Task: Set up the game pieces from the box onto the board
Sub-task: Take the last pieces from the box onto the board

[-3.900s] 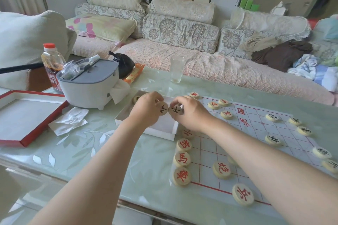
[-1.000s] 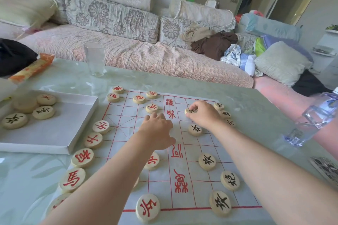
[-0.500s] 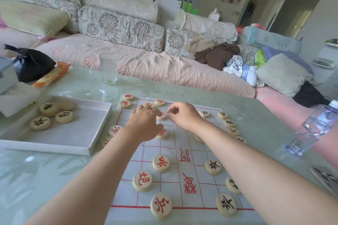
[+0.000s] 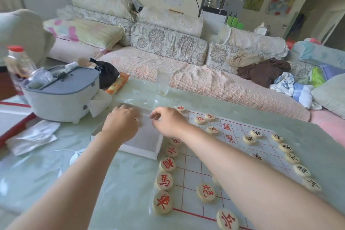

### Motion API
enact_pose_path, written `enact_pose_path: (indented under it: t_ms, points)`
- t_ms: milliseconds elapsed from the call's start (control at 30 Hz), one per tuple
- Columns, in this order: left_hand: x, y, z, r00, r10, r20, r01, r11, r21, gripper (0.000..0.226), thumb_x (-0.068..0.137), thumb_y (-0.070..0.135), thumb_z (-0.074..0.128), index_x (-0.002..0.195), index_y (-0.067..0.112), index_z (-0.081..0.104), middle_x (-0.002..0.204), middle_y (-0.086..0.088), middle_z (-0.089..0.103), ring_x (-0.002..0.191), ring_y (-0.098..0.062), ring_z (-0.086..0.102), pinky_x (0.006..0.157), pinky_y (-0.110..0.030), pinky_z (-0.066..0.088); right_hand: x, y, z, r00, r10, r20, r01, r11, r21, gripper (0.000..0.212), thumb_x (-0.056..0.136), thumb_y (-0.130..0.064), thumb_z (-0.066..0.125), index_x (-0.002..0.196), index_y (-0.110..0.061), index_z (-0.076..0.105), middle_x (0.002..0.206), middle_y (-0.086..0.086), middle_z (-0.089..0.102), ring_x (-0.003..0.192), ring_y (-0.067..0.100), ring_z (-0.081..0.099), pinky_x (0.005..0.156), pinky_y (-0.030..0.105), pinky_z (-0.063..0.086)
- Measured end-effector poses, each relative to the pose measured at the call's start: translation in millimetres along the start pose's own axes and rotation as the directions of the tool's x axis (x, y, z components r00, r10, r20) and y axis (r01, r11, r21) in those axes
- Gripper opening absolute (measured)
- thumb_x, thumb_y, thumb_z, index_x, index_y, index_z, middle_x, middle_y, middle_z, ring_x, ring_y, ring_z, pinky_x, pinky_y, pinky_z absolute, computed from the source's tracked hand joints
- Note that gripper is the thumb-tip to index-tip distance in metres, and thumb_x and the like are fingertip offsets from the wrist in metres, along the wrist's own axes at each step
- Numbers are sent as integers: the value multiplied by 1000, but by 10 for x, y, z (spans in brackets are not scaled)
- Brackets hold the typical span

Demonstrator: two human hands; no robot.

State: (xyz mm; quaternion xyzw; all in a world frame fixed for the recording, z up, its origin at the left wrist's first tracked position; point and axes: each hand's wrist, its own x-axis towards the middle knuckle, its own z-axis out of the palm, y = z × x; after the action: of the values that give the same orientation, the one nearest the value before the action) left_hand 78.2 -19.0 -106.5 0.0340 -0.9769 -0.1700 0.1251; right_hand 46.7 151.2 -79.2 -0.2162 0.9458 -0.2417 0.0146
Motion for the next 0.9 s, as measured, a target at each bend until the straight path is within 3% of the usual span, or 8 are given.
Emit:
enact_pose_path:
  t_ms: [100,200,300,433,533,667,800,900]
  points:
    - [-98,-351,-98,998,-44,42,44,999,-14,34,86,19,53,117,28,64,117,-10,57,104,-33,53,90,-36,46,189,-233,228,997,-36,72,41,996,-76,34,91,-24,57,125,-25,63,129,-1,61,118,19,56,97,28,45]
    - [-177,-558,-120,998,9,60,-7,1000,-28,43,86,8,50,125,24,61,111,-13,61,102,-33,57,88,-35,47,366,-364,439,992,-34,125,58,979,-197,48,92,-19,53,138,-28,52,143,2,48,131,25,47,106,35,41]
    - [-198,-654,-50,991,66,120,-69,998,15,30,82,12,47,106,20,64,108,-6,60,101,-30,55,82,-33,44,436,-398,598,986,-13,164,63,951,-302,55,92,-14,49,144,-33,44,144,5,41,136,30,37,108,40,38]
    - [-185,-608,-12,978,48,205,-70,993,99,24,85,16,41,101,25,57,114,2,56,107,-27,51,81,-30,36,402,-316,707,989,-35,143,78,947,-312,49,93,-13,47,136,-33,51,137,5,44,130,28,37,102,37,36]
    - [-127,-550,-5,974,39,225,-47,998,30,16,87,19,48,96,24,60,108,-1,55,110,-25,52,85,-29,41,397,-242,697,995,-64,80,85,955,-284,27,94,-26,54,120,-31,61,131,0,52,127,26,43,99,34,36]
    - [-86,-415,53,982,41,185,-27,997,-76,28,87,29,63,114,23,66,123,-5,52,114,-24,52,91,-26,42,309,-133,602,995,-89,40,98,938,-332,24,94,-41,56,116,-33,63,123,2,64,120,25,50,97,35,35]
    - [-66,-344,119,976,-36,215,53,996,-72,45,87,26,61,130,19,53,136,-9,41,118,-26,51,95,-28,40,195,-48,512,992,-121,38,127,927,-353,28,91,-45,58,117,-34,63,123,-1,65,120,25,50,100,35,34]
    - [-35,-331,158,972,-62,227,62,998,9,31,84,33,58,108,13,56,127,-12,52,116,-31,49,92,-31,42,136,3,516,992,-127,24,127,927,-354,26,92,-43,59,116,-34,62,123,-3,64,119,25,49,96,35,34]
